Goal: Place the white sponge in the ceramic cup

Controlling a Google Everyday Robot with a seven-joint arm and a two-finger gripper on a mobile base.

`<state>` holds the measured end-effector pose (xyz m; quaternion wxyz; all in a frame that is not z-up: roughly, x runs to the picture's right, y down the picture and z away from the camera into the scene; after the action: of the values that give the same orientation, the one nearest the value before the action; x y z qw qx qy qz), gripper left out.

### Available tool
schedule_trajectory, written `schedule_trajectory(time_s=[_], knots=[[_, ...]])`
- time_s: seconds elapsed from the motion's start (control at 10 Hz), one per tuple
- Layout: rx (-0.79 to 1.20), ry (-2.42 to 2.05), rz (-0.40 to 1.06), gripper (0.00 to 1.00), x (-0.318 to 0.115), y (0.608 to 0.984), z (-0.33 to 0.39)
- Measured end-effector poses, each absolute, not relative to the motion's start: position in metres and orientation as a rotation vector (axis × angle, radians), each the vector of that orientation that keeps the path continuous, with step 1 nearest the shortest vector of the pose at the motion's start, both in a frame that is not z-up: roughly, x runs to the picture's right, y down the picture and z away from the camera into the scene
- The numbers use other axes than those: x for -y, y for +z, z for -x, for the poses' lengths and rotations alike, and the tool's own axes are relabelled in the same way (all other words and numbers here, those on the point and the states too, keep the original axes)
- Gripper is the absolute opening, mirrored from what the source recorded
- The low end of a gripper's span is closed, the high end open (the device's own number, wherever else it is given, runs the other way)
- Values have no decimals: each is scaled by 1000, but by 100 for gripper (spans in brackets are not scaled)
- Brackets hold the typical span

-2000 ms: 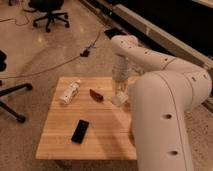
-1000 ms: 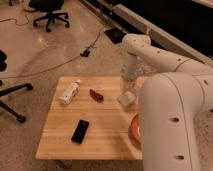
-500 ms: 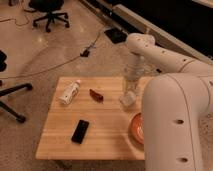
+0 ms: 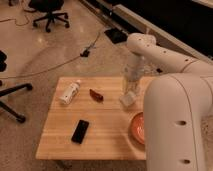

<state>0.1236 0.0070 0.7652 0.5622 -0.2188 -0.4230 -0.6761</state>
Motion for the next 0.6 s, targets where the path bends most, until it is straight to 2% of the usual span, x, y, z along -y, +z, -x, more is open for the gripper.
schedule_trajectory(time_s=[0.6], knots=[[965,-1613,373,4,32,811,-119]])
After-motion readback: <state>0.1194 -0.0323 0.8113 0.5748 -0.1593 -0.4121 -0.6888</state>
